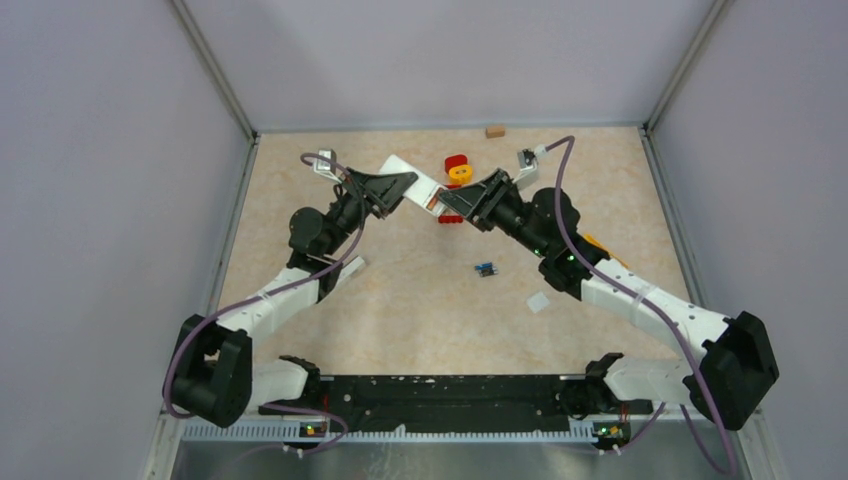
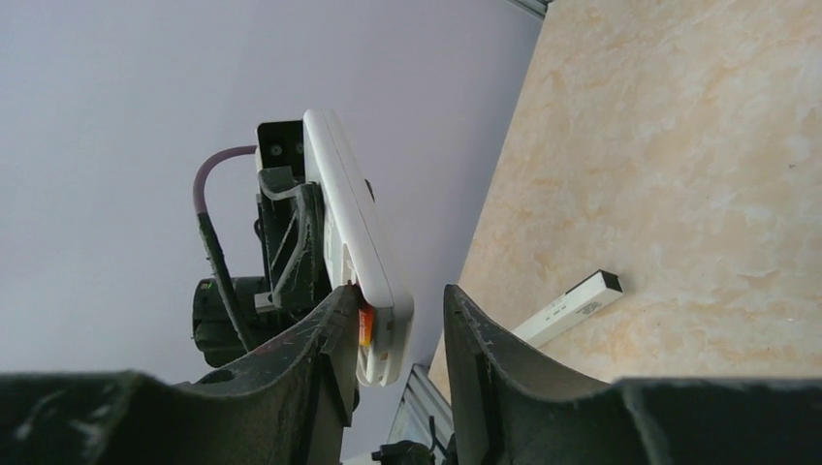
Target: Load the batteries into the remote control
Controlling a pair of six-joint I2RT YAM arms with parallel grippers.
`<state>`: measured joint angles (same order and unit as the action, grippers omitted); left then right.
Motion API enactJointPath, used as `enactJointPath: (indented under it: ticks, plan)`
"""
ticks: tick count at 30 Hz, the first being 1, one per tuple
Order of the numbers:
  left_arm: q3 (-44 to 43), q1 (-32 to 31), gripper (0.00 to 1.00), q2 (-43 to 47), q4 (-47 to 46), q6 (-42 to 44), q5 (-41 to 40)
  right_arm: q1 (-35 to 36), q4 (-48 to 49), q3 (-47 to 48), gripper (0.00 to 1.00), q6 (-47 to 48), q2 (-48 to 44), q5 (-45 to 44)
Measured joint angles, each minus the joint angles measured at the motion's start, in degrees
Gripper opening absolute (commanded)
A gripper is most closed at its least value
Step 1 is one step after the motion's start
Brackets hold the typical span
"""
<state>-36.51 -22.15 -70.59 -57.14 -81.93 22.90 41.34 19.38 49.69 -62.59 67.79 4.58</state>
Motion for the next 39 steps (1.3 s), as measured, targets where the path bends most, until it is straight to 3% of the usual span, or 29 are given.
enactJointPath:
  ticks: [13,15,17,20,22,25,31,39]
  plan:
    - [0.0,1.2,0.00,-3.1,-7.1,-1.0,0.3,0.0,-3.1,4.1,0.02,0.4,2.3,-0.5]
    - [0.0,1.3,0.00,-3.6,-7.5,-1.1,0.4,0.0,-3.1,4.1,0.01,0.4,2.5,-0.7]
    - [0.1,1.3,0.00,-3.8,-7.6,-1.1,0.5,0.0,-3.1,4.1,0.09,0.4,2.5,-0.8]
    - [0.1,1.3,0.00,-3.8,-7.6,-1.0,0.4,0.0,-3.1,4.1,0.46,0.5,2.5,-0.8]
    - [0.1,1.2,0.00,-3.8,-7.4,-0.8,0.8,0.0,-3.4,3.9,0.64,1.0,2.4,-0.9]
    - [0.1,1.0,0.00,-3.1,-6.8,0.7,1.9,-0.6,-4.5,2.3,0.76,1.6,1.4,-0.7]
    - [0.5,2.1,0.00,-2.1,-4.2,4.8,5.4,-1.6,-10.4,0.0,0.78,5.0,-6.3,-0.2]
    - [1.0,6.4,0.00,-1.3,3.7,12.5,12.0,-2.2,-30.9,3.9,0.65,10.9,-13.2,-6.9]
